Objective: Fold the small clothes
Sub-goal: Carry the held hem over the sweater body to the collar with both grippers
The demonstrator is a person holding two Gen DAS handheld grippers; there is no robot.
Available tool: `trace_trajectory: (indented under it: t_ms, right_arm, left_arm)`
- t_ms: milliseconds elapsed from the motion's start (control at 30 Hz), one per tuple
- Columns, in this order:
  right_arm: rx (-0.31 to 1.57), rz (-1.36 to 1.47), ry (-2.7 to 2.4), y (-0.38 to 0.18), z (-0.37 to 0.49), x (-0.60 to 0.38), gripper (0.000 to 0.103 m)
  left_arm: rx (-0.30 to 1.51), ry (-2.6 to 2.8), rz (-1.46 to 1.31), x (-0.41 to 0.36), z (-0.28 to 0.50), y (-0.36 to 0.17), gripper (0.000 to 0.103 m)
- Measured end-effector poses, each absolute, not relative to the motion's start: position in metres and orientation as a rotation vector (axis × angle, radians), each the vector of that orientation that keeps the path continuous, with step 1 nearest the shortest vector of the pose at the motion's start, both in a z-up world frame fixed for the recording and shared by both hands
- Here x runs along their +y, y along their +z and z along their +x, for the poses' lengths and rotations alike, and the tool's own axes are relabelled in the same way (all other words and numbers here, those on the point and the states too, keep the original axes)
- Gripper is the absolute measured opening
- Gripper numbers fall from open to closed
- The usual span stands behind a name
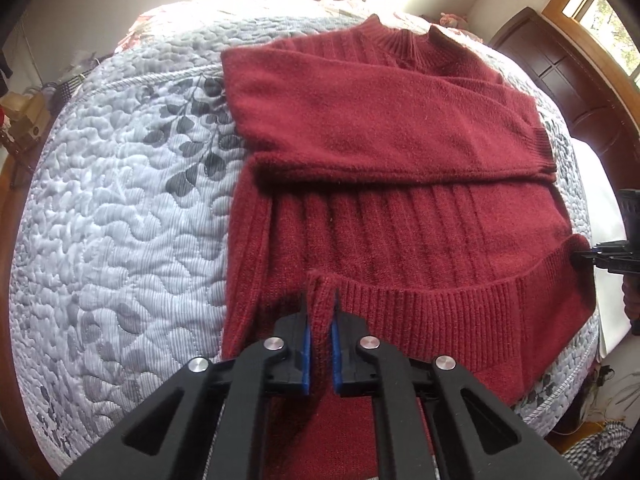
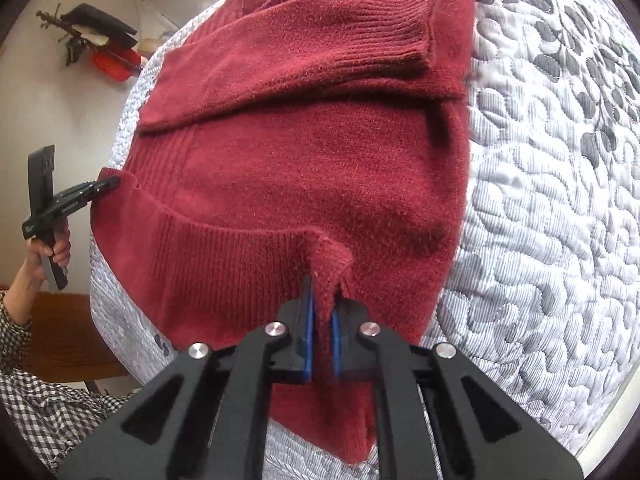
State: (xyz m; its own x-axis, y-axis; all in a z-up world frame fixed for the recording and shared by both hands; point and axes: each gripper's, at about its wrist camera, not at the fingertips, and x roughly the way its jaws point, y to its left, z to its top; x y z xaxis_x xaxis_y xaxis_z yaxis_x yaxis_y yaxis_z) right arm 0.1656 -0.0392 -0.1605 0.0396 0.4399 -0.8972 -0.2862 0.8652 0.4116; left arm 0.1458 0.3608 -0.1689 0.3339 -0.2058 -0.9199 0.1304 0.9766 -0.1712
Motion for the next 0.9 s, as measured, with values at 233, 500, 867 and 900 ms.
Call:
trace_trajectory:
  t_ms: [233,500,867,900]
  right_arm:
    - [1.354,0.209,0.561,-0.131,0.175,-0.051,0.006]
    - [1.181,0.260,0.580,-0.071,0.216,-0.063,0.006]
    - [1.101,0.233,0.526,-0.050,0.325,-0.061,0.006]
    - [1.100,0.237,0.519,-0.051,0.336,-0.060,0.006]
  left_arm:
    - [1.126,-0.193,-0.126,0.375,0.152,-0.141,0.007]
    - [0.961,-0.150,-0.203,0.382,0.192,-0.089,0.007]
    - [0.853,-0.121,-0.280,0.394,0.297,-0.066,0.007]
    - [0.849,-0.113,-0.275,0.394,0.306,-0.067,0.007]
